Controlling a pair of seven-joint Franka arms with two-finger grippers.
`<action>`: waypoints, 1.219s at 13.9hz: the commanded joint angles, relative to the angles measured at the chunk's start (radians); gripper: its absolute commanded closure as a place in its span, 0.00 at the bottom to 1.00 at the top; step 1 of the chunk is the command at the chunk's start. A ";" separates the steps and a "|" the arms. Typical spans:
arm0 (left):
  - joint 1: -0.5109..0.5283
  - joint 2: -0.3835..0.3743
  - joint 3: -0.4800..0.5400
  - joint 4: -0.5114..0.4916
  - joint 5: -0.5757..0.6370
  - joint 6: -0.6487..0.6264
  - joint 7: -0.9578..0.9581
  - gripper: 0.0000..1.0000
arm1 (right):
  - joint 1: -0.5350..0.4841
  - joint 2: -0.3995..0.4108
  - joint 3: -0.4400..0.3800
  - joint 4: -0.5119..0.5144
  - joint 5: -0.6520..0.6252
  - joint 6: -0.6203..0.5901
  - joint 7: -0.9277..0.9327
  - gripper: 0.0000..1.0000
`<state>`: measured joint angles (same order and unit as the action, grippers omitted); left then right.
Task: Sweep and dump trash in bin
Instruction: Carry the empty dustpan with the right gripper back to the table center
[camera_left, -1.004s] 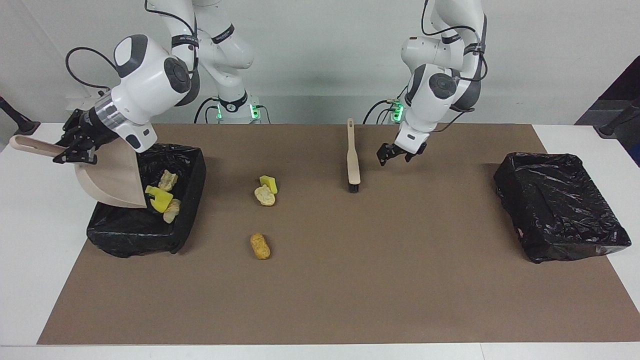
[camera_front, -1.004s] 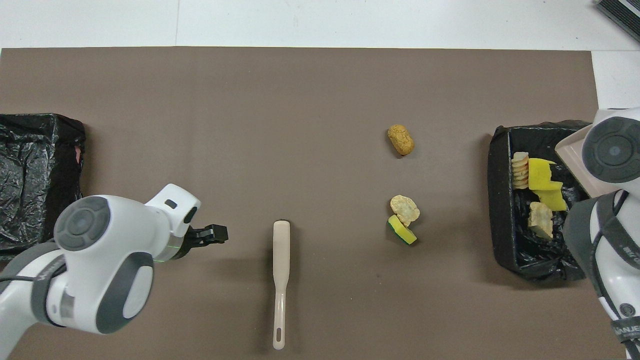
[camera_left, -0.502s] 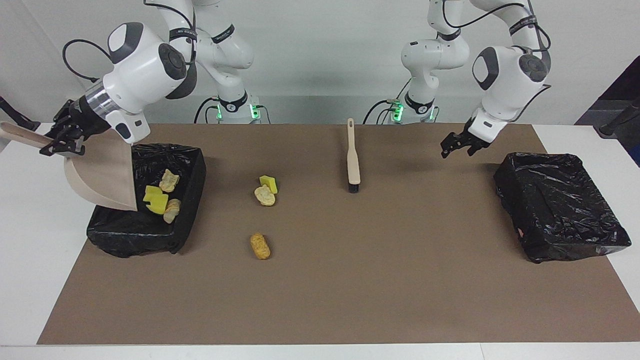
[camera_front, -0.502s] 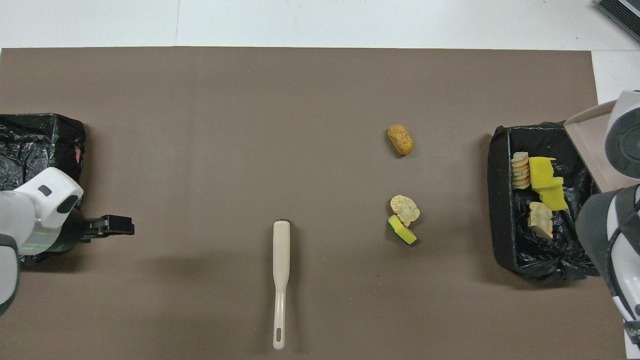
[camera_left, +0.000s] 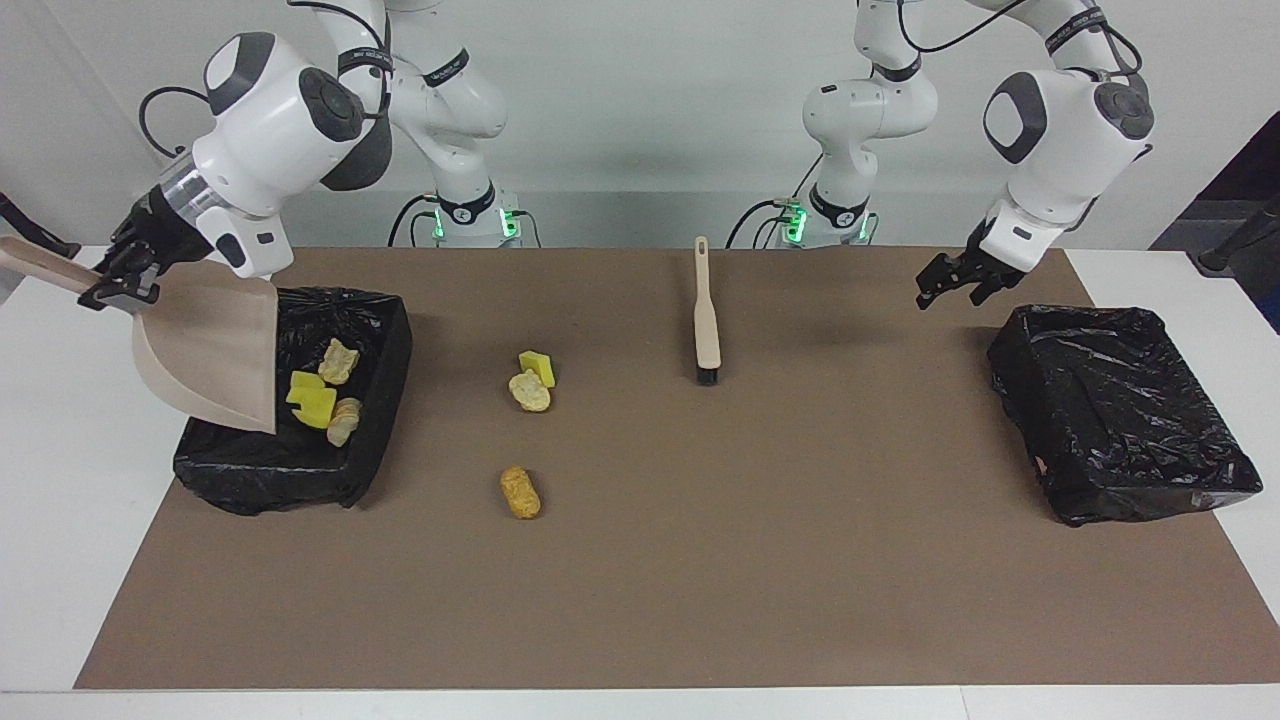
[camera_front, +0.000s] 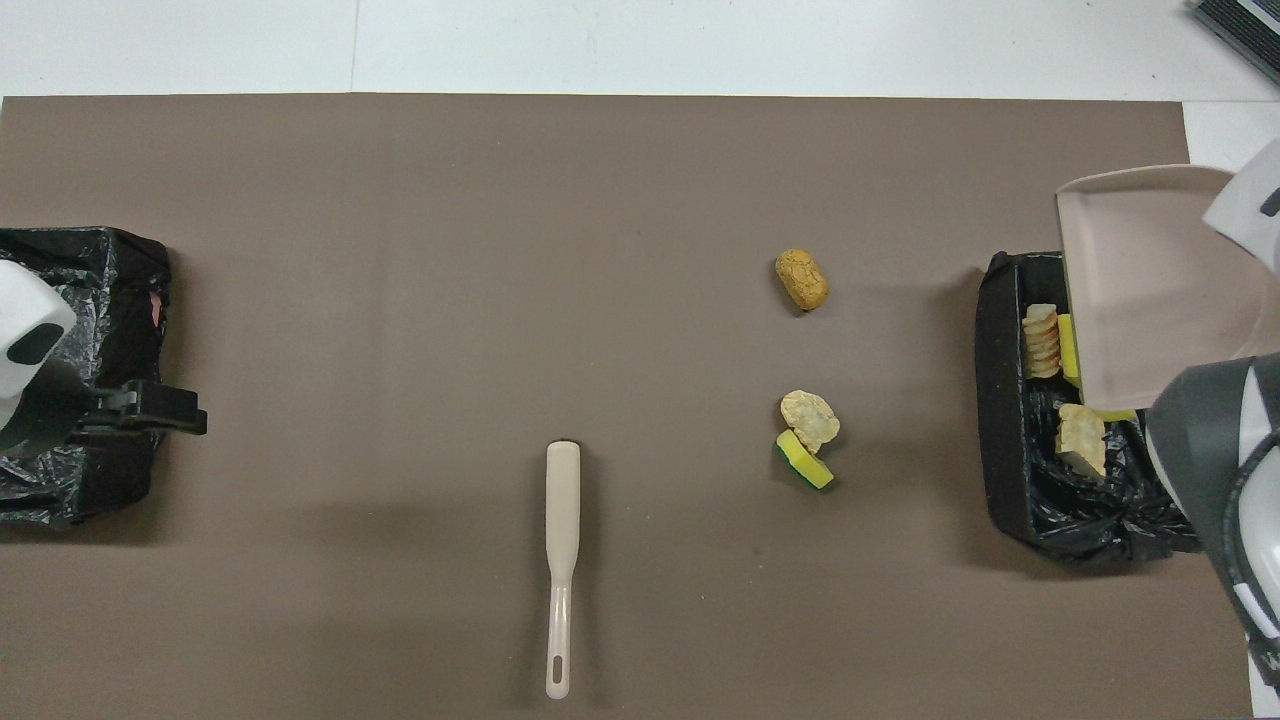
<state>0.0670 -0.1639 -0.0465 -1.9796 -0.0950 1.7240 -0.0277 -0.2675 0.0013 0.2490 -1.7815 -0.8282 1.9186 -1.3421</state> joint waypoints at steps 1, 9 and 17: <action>0.005 0.011 -0.007 0.100 0.028 -0.070 0.008 0.00 | 0.022 0.014 0.007 0.024 0.119 -0.007 0.154 1.00; 0.004 0.044 -0.010 0.382 0.093 -0.267 0.003 0.00 | 0.263 0.225 0.007 0.198 0.331 -0.001 0.858 1.00; 0.004 0.029 -0.012 0.347 0.080 -0.256 0.008 0.00 | 0.501 0.546 0.013 0.523 0.454 -0.030 1.513 1.00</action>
<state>0.0675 -0.1394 -0.0529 -1.6467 -0.0312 1.4819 -0.0277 0.1906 0.4512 0.2604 -1.3932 -0.3985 1.9280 0.0633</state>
